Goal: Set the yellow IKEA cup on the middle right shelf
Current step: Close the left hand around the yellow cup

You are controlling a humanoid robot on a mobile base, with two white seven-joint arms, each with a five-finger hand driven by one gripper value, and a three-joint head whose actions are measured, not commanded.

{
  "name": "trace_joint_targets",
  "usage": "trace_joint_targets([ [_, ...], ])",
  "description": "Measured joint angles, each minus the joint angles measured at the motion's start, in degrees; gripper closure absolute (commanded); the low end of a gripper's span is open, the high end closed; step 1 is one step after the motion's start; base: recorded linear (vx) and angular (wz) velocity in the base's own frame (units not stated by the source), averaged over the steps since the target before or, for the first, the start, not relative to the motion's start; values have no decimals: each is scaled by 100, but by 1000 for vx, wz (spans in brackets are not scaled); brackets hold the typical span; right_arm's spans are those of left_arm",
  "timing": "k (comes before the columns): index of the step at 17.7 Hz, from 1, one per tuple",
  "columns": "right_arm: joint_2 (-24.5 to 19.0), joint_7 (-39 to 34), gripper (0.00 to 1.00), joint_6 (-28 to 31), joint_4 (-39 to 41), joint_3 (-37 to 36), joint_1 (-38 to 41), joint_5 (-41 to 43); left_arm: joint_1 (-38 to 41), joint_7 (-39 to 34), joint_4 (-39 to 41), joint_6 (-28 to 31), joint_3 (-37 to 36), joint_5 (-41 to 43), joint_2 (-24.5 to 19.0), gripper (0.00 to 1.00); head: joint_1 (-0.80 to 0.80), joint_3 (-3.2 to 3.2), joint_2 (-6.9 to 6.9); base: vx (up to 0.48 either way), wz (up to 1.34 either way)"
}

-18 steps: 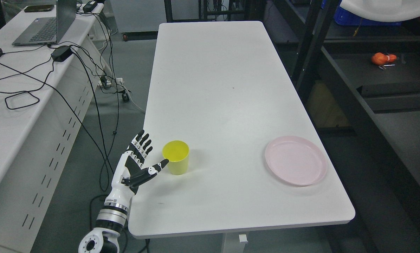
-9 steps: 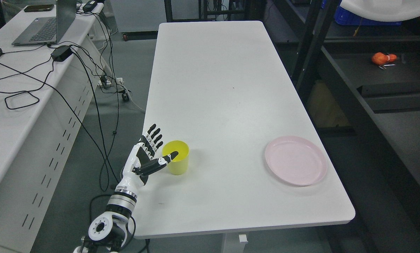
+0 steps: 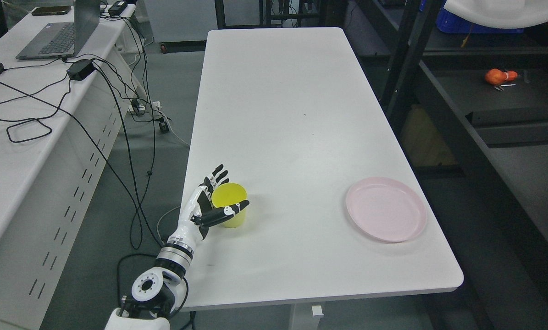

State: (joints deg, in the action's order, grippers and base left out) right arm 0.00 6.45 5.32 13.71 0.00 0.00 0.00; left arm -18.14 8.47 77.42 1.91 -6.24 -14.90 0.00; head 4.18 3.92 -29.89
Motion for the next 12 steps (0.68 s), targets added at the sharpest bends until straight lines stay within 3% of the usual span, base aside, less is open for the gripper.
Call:
trace_joint_targets([
  [5, 0, 0, 1, 0, 0, 0, 0, 0, -22, 136, -214, 0, -258, 94, 0, 3, 0, 0, 0, 0, 0],
  [7, 0, 8, 1, 0, 0, 0, 0, 0, -32, 150, -292, 7, -323, 111, 0, 14, 0, 0, 0, 0, 0],
  [9, 0, 14, 1, 0, 0, 0, 0, 0, -37, 158, -354, -17, -361, 119, 0, 34, 0, 0, 0, 0, 0],
  [12, 0, 23, 1, 0, 0, 0, 0, 0, -13, 204, -438, -221, -346, 117, 0, 75, 0, 0, 0, 0, 0],
])
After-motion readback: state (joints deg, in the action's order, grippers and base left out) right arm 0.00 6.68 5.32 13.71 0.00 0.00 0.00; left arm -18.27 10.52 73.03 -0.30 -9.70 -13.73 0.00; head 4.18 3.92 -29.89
